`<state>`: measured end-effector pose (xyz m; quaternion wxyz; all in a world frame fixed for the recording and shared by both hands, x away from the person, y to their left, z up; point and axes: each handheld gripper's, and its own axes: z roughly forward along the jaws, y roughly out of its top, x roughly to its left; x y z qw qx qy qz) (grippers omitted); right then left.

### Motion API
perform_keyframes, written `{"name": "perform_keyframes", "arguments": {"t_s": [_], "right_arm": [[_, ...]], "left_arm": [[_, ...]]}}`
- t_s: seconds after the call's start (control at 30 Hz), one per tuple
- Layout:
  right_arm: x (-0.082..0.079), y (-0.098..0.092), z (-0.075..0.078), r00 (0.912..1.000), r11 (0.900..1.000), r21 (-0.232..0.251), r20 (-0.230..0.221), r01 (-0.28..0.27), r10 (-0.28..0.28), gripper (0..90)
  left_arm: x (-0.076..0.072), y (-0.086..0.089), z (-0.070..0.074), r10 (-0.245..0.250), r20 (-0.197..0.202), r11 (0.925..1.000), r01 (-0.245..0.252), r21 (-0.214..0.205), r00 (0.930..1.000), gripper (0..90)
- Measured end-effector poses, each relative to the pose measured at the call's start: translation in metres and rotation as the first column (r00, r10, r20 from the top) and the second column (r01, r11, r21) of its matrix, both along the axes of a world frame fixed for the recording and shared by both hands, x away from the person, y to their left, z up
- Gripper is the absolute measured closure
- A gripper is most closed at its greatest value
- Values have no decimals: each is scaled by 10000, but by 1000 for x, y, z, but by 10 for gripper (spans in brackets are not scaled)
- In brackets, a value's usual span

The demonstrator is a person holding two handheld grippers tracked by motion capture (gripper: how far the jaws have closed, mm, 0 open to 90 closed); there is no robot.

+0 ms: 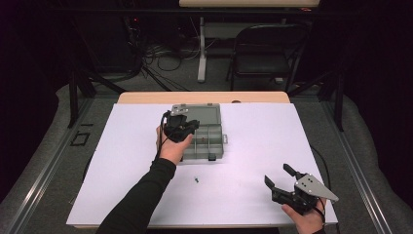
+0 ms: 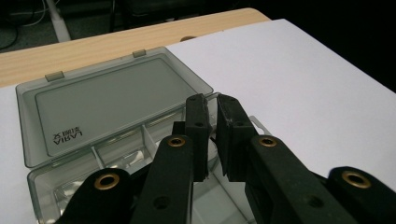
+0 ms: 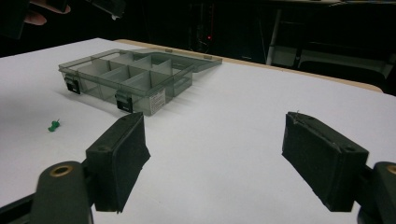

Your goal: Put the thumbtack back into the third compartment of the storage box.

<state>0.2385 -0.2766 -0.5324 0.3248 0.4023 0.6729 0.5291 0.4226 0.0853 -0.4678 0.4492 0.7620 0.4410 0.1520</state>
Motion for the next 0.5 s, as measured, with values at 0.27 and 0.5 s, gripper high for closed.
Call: {"name": "perform_keyframes", "arguments": {"t_s": [0.27,0.5], "right_arm": [[0,0,0,10000,10000,-57,27,-41,41,210],[1,1,0,10000,10000,-31,23,-63,63,210]], "left_arm": [[11,-7,-14,54,-266,9998,-49,202,9996,835],[20,-12,-26,150,-381,9993,-137,341,9992,835]]}}
